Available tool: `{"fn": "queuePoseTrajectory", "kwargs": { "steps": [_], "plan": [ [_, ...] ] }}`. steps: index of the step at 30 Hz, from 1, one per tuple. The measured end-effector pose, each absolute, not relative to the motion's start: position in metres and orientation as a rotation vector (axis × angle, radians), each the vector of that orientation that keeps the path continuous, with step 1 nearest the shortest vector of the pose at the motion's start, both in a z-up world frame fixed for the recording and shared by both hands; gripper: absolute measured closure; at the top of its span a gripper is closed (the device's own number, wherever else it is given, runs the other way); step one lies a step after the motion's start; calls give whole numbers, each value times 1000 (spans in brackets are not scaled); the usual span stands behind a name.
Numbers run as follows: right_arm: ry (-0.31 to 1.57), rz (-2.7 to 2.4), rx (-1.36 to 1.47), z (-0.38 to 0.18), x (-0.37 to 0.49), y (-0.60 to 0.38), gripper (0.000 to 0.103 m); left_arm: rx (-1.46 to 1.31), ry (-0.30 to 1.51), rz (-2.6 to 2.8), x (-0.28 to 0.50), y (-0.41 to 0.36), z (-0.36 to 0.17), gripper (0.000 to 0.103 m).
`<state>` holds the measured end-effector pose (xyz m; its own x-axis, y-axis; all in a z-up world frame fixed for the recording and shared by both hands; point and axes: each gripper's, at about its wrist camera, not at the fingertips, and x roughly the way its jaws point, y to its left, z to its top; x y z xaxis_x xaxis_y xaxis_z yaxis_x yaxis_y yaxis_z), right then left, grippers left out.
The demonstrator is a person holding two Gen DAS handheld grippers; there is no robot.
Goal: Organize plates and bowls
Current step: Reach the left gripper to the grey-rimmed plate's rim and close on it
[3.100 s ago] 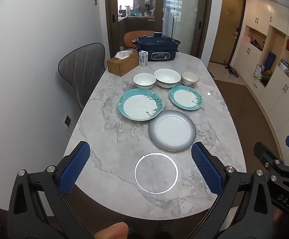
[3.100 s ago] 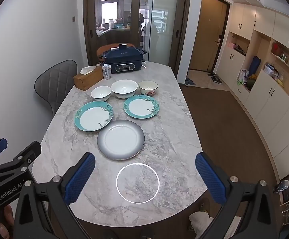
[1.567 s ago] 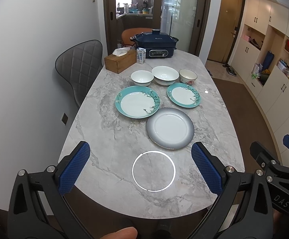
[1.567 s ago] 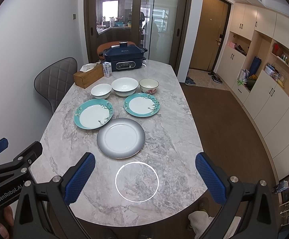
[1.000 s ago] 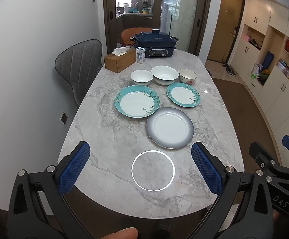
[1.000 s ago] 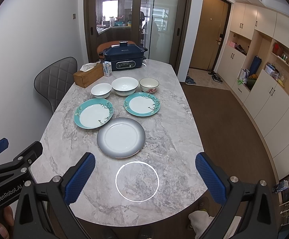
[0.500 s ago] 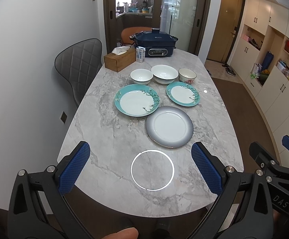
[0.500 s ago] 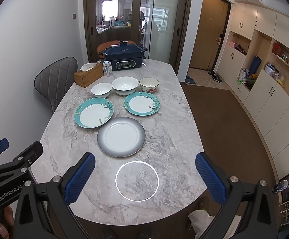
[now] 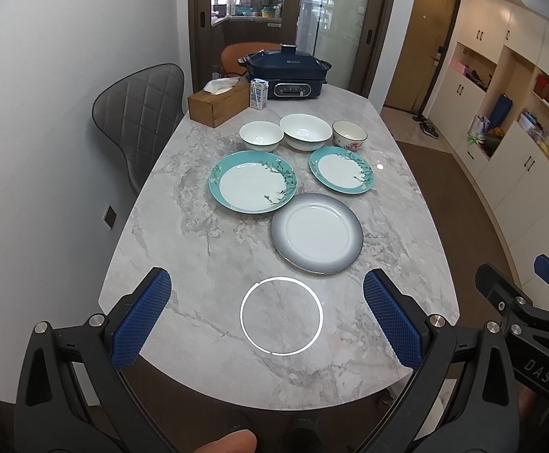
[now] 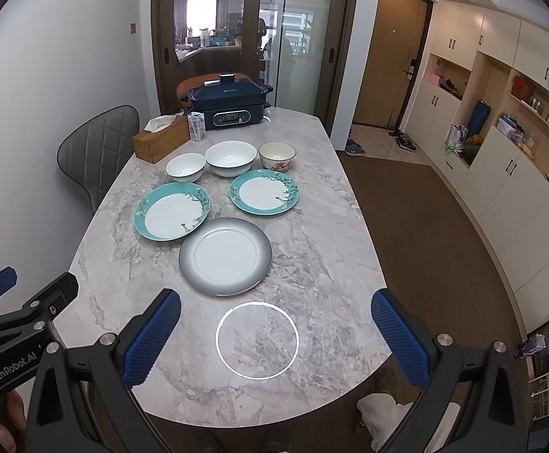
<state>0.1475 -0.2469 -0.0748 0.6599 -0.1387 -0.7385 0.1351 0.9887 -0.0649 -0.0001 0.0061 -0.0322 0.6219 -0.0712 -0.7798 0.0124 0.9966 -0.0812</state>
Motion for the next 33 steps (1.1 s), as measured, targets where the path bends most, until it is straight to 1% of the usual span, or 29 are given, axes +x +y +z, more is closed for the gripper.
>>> {"fn": "queuePoseTrajectory", "kwargs": {
  "steps": [6,13,17,19,20,23,24,25,26,27,29,31,33],
  "plan": [
    [867,-195,17,-97,151,-242,0,-122,983,-123,26,38,-73,0],
    [932,-140,113,-143,174,-263,0,-242,1149,-211,75,65,-161,1],
    [986,-61,275,-182,212,-296,0,-293,1137,-261,112,63,-209,1],
    [1022,16,361,-206,239,-316,0,-297,1160,-289,134,53,-230,1],
    [1033,43,376,-215,251,-320,1,-302,1165,-294,142,50,-238,1],
    [1064,113,357,-240,291,-335,3,-333,1069,-312,165,40,-253,0],
    [1069,140,346,-248,304,-339,3,-328,1072,-315,175,34,-257,0],
    [1084,161,341,-257,316,-342,3,-323,1113,-326,188,28,-265,0],
    [1110,178,342,-267,329,-346,6,-310,1169,-316,199,22,-272,0],
    [1136,203,353,-278,343,-351,7,-293,1253,-283,214,17,-285,0],
    [1159,249,358,-295,365,-356,9,-330,1367,-265,237,16,-309,1],
    [1190,273,344,-310,383,-360,9,-347,1385,-226,255,20,-327,1],
    [1205,315,345,-322,399,-364,12,-370,1380,-214,271,22,-339,1]
  ]
}}
